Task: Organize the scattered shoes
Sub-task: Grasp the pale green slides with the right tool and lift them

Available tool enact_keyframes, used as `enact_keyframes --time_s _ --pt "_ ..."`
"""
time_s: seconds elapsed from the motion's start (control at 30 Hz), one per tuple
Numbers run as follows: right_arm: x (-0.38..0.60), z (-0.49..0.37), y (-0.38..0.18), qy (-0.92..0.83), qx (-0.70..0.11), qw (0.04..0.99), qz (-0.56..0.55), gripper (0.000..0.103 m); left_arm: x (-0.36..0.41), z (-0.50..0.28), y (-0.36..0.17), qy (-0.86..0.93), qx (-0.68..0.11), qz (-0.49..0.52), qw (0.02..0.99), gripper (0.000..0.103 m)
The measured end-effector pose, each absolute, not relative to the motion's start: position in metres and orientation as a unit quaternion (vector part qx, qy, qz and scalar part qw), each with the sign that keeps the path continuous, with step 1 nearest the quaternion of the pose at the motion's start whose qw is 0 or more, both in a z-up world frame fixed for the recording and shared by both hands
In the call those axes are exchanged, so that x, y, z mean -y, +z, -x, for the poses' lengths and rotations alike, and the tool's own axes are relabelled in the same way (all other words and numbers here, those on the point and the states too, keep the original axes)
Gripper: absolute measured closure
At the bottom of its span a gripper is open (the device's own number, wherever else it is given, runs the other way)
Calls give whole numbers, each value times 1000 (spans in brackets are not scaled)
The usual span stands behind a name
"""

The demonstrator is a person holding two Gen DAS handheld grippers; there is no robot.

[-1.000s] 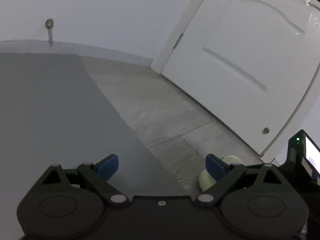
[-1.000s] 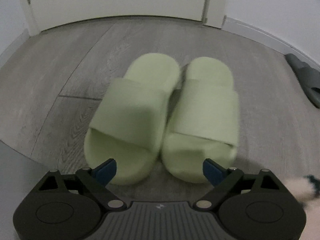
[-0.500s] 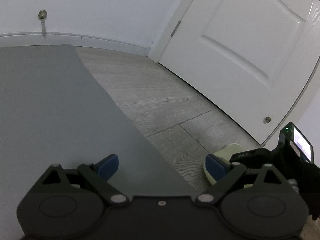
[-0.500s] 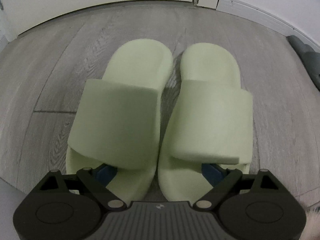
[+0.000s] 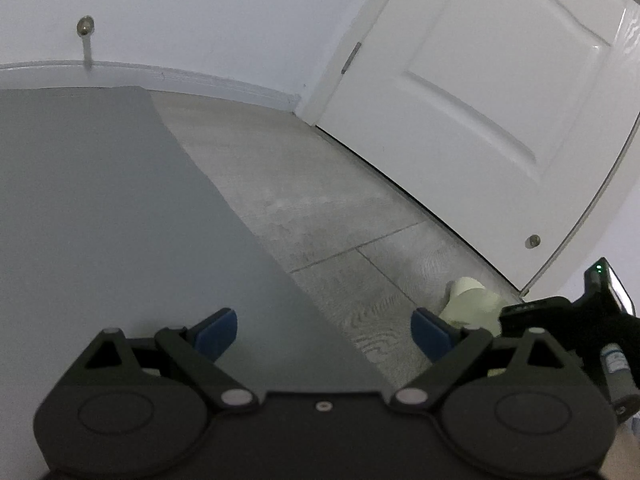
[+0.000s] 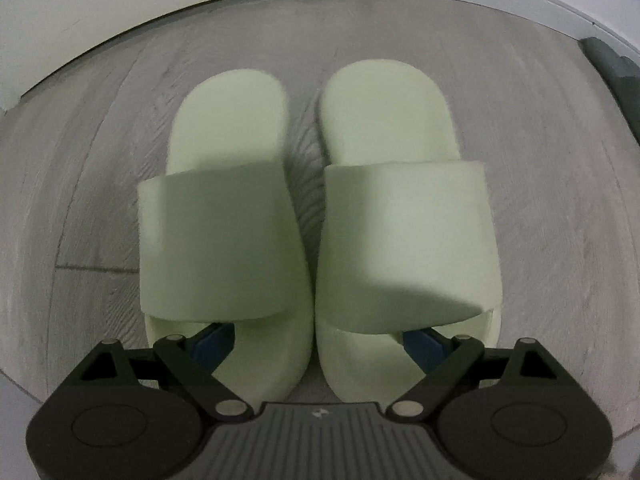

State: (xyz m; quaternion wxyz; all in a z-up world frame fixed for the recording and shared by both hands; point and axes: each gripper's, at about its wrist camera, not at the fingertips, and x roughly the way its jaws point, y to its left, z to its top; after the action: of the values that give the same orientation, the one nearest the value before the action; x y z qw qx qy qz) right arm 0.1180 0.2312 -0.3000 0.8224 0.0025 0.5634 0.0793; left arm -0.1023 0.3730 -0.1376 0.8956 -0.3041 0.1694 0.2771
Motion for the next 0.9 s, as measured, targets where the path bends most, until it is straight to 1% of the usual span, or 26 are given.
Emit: enact_keyframes --time_s 0.17,0.27,0.33,0.53,0.63,0.8,0.9 --pt "-199 -136 -303 92 -529 843 39 11 -373 98 -141 266 -169 312 896 8" --pt "-168 -130 -308 175 -465 865 65 11 -372 96 -143 259 -168 319 896 8" --pt "-152 -116 -313 218 -434 872 59 11 -371 92 -145 255 -168 322 896 8" --pt "-140 -107 -322 272 -385 881 39 12 -365 76 -147 250 -182 312 899 8" --pt "-146 -103 -325 295 -369 880 51 18 -360 71 -146 246 -186 304 901 8" --pt "-164 -109 -345 307 -329 891 58 18 -353 66 -146 245 -192 291 905 8" --pt "-162 -109 -347 315 -305 898 49 22 -351 63 -148 245 -199 287 905 8"
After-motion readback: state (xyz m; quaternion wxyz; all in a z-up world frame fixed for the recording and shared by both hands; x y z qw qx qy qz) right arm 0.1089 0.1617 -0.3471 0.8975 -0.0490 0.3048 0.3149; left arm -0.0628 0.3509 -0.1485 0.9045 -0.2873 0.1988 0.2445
